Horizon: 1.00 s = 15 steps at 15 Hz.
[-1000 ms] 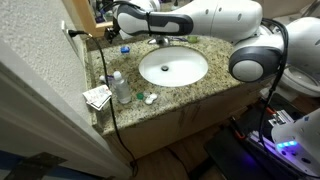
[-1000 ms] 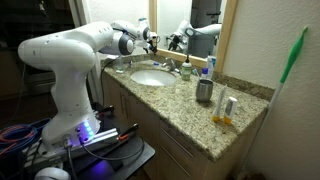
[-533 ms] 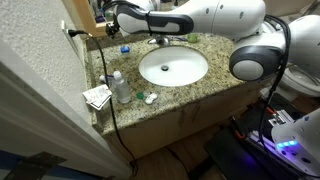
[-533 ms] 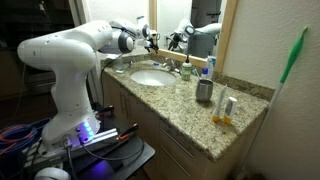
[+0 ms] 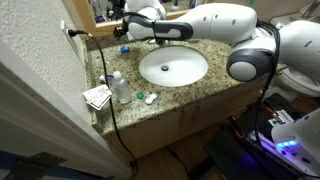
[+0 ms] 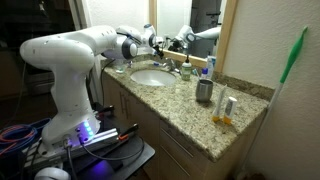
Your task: Pick up the blue object and put it on right
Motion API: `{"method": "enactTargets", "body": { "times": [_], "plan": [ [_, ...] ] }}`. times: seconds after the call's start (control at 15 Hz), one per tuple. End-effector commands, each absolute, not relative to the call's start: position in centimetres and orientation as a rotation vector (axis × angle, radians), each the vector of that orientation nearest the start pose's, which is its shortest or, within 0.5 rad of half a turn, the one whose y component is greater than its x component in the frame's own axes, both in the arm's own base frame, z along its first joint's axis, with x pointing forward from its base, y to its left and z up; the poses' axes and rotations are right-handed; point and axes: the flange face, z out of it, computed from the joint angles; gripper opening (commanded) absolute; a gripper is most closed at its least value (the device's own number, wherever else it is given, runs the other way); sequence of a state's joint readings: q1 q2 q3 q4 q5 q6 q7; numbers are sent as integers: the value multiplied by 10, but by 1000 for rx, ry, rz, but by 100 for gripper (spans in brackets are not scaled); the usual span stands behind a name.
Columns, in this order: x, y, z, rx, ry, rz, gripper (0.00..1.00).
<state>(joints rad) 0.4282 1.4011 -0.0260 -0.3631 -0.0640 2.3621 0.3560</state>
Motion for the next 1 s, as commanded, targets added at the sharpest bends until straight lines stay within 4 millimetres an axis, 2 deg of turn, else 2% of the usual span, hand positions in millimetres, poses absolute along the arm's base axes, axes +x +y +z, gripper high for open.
{"method": "enactTargets", "body": {
  "times": [0.0,0.6,0.93],
  "plan": [
    [777,347,268,-2855,-153,-857,100],
    [765,365,238,-2874,-205,-808,100],
    [760,373,229,-2881,-130,-772,100]
  ]
}}
